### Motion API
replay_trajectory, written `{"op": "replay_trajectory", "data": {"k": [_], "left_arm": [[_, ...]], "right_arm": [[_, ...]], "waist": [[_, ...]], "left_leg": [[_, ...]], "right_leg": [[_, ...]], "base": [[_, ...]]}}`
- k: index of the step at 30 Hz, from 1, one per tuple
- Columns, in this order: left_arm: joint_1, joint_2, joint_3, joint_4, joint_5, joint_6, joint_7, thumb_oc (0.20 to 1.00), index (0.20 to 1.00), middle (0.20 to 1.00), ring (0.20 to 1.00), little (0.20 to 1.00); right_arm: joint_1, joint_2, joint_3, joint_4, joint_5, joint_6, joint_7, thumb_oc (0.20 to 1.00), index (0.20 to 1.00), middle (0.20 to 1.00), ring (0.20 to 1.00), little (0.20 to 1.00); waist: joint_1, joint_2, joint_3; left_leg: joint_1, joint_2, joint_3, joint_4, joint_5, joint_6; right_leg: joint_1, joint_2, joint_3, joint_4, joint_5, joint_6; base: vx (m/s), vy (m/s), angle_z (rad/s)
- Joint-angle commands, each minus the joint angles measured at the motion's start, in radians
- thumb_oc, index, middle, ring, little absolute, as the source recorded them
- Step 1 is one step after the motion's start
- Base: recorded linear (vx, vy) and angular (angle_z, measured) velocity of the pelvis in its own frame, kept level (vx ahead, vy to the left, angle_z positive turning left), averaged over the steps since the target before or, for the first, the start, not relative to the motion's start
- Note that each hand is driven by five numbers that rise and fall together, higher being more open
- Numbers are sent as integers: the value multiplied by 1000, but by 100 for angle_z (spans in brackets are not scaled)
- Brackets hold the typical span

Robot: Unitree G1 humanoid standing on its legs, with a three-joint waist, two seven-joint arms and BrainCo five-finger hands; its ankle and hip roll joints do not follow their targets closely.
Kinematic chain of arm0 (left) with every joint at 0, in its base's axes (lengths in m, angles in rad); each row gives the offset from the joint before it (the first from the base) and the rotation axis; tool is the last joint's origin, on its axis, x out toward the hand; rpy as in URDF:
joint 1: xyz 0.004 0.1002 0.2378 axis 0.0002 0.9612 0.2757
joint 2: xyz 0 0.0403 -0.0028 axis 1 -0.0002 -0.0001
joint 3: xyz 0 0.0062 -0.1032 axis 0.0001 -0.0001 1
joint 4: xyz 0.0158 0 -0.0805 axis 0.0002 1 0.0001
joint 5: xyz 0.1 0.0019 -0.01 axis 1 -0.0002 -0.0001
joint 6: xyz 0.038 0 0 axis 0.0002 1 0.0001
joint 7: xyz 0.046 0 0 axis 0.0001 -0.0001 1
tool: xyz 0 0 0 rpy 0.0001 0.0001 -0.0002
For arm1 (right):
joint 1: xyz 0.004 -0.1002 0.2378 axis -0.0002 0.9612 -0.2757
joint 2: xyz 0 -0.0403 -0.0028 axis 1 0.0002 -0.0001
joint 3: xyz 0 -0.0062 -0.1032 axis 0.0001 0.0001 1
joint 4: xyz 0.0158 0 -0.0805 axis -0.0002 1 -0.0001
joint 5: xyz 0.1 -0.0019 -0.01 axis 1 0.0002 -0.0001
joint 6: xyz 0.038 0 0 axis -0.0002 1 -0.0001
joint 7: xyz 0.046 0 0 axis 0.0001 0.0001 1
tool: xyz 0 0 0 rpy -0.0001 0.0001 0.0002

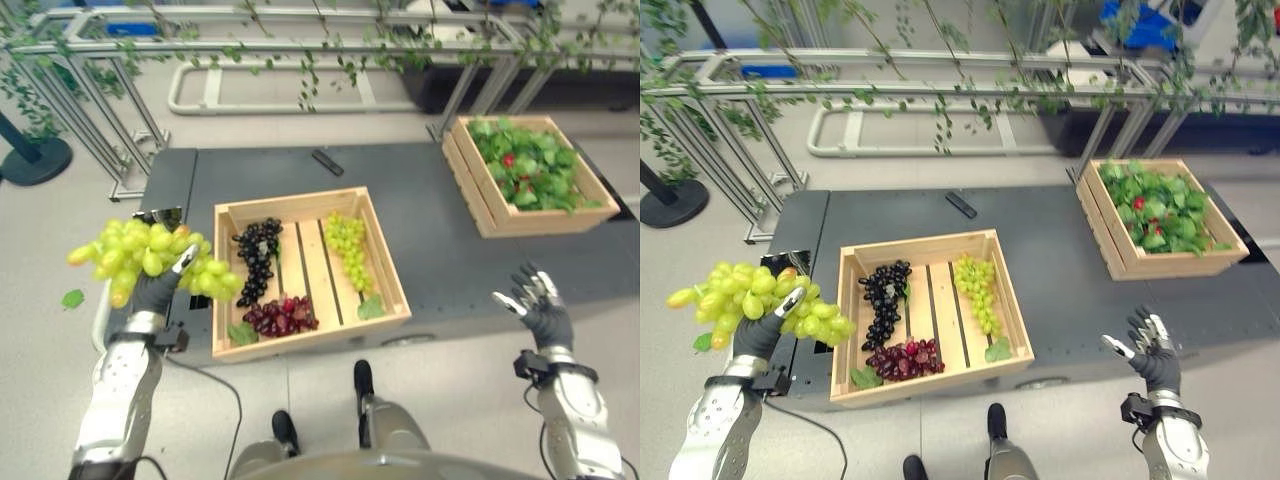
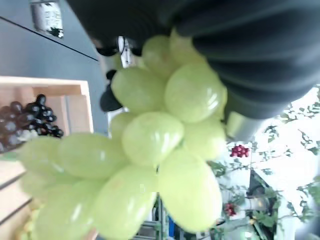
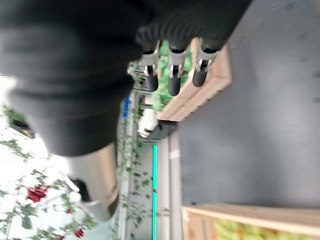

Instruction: Pick up the fruits from the basket on one side to the basket on the other side

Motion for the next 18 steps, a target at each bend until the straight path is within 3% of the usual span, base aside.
{"op": "replay_trajectory", "data": {"k": [1, 3, 4, 6, 7, 8, 9, 10, 11, 12, 13, 15, 16, 17, 18], "left_arm": [[8, 62, 75, -107, 23, -109, 40, 200, 200, 200, 200, 200], [11, 61, 77, -113, 24, -110, 47, 200, 200, 200, 200, 200], [13, 63, 83, -111, 43, -115, 62, 200, 200, 200, 200, 200], [18, 65, 90, -109, 53, -113, 77, 200, 200, 200, 200, 200], [18, 65, 90, -110, 53, -113, 78, 200, 200, 200, 200, 200], [27, 55, 107, -111, 60, -120, 85, 200, 200, 200, 200, 200], [31, 45, 109, -103, 60, -121, 89, 200, 200, 200, 200, 200], [30, 44, 109, -103, 61, -121, 89, 200, 200, 200, 200, 200], [49, 14, 111, -95, 57, -120, 87, 200, 200, 200, 200, 200], [49, 12, 111, -95, 57, -120, 87, 200, 200, 200, 200, 200], [58, -25, 89, -70, 31, -111, 81, 200, 200, 200, 200, 200], [66, -32, 79, -65, 27, -108, 70, 200, 200, 200, 200, 200], [58, -31, 57, -36, 37, -105, 73, 200, 200, 200, 200, 200], [56, -31, 58, -36, 37, -105, 73, 200, 200, 200, 200, 200], [78, -37, 53, -50, 34, -104, 51, 200, 200, 200, 200, 200]], "right_arm": [[-68, -27, 5, -24, -26, -68, 6, 1000, 1000, 1000, 1000, 1000], [-57, -43, 13, -16, -57, -65, 1, 1000, 1000, 1000, 1000, 1000], [-49, -51, 14, -14, -58, -65, 3, 1000, 1000, 1000, 1000, 1000], [-29, -65, 9, -24, -61, -63, 7, 1000, 1000, 1000, 1000, 1000], [-29, -65, 9, -25, -61, -62, 7, 1000, 1000, 1000, 1000, 1000], [-22, -93, -4, -40, -53, -64, 15, 1000, 1000, 1000, 1000, 1000], [-21, -104, -14, -40, -40, -70, 15, 1000, 1000, 1000, 1000, 1000], [-21, -105, -15, -40, -40, -70, 15, 1000, 1000, 1000, 1000, 1000], [-6, -122, -32, -41, -32, -75, 19, 1000, 1000, 1000, 1000, 1000], [-6, -124, -32, -41, -32, -76, 19, 1000, 1000, 1000, 1000, 1000], [24, -132, -55, -31, -20, -84, 10, 1000, 1000, 1000, 1000, 1000], [47, -141, -73, -37, -22, -83, 11, 1000, 1000, 1000, 1000, 1000], [48, -164, -91, -26, -49, -91, -18, 1000, 1000, 1000, 1000, 1000], [46, -164, -90, -25, -49, -91, -19, 1000, 1000, 1000, 1000, 1000], [48, -171, -86, -24, -64, -80, -16, 1000, 1000, 1000, 1000, 1000]], "waist": [[49, -39, -110], [77, -62, -128], [84, -77, -128], [107, -80, -119], [107, -76, -120], [120, -69, -98], [132, -54, -81], [133, -47, -81], [139, -23, -60], [139, -17, -59], [139, 5, -46], [127, 18, -37], [99, 13, -5], [99, 15, -4], [79, -8, 7]], "left_leg": [[-110, -82, -103, 23, -4, 20], [-180, -66, -95, 81, 14, 14], [-214, -48, -95, 113, 30, 9], [-279, -2, -117, 159, 77, -19], [-283, 2, -119, 159, 81, -20], [-326, 45, -147, 160, 149, -58], [-347, 72, -165, 142, 210, -91], [-347, 79, -168, 136, 219, -92], [-339, 104, -191, 80, 281, -137], [-338, 109, -193, 74, 288, -138], [-327, 131, -202, -32, 324, -178], [-319, 140, -202, -66, 332, -185], [-307, 152, -145, -20, 302, -182], [-311, 154, -146, -14, 301, -181], [-273, 121, -161, 224, 203, -147]], "right_leg": [[199, 34, 51, 63, -142, -17], [279, 67, 112, 43, -122, -18], [299, 76, 136, 32, -141, -27], [327, 88, 121, -37, -268, -76], [324, 93, 120, -38, -265, -78], [338, 122, 100, -103, -325, -110], [351, 147, 86, -159, -321, -122], [351, 155, 87, -165, -312, -125], [373, 176, 56, -231, -305, -129], [373, 183, 57, -237, -297, -131], [403, 199, 37, -309, -280, -139], [417, 210, 24, -340, -259, -147], [411, 204, -15, -351, -230, -156], [411, 207, -15, -352, -228, -157], [371, 178, -40, -357, -172, -157]], "base": [[-143, -202, -9], [-250, -288, -10], [-350, -333, -12], [-291, -274, -4], [-395, -334, -16], [-512, -418, -42], [-517, -418, -35], [-489, -369, -19], [-304, -206, -1], [-548, -415, 5], [-288, -214, 20], [-388, -244, 54], [-400, -203, 75], [-627, -250, 120], [-427, -117, 76]]}}
